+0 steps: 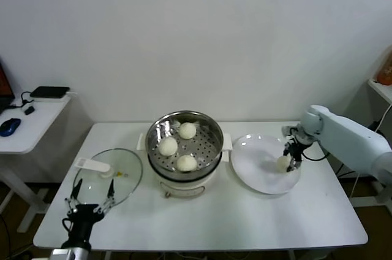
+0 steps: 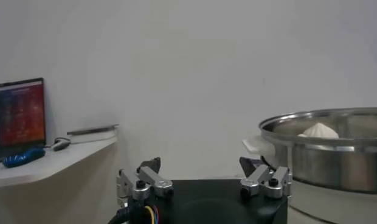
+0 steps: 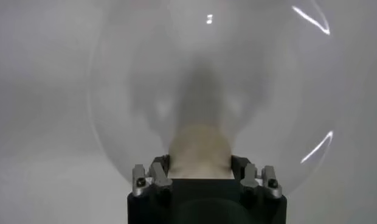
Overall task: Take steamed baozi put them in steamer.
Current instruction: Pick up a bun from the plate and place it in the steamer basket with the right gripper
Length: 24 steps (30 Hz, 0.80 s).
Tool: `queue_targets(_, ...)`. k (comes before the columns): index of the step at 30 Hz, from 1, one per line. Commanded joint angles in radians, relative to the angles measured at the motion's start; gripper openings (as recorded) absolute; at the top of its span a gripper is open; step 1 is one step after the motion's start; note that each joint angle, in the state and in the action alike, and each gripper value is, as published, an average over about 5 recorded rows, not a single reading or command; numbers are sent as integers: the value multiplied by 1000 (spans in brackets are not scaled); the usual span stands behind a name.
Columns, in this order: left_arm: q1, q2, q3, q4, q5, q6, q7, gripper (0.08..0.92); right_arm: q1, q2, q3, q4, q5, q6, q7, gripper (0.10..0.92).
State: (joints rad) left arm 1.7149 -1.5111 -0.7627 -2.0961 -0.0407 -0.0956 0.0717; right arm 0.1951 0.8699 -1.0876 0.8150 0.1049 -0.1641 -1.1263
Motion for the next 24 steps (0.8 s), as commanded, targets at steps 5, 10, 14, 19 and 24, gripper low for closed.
queue_targets(5,0,-1,5,-18,1,1,1,823,372,-30,-279,176,376,-62,-7,662)
queue_targets(10,1,-1,7,-17,2,-2,1,823,538,18,-367,193,502,-60,-19,662)
queue_targets(14,1,-1,10,-16,3,-4,1,823,611,77,-399,194,578,-57,-23,665)
queue_targets(19,0,-1,10,-19,4,-4,1,823,649,174,-409,183,669,-61,-21,670)
queue_targets(24,0,-1,9,-22,3,-4,0,823,638,296,-395,172,719,-75,-8,670)
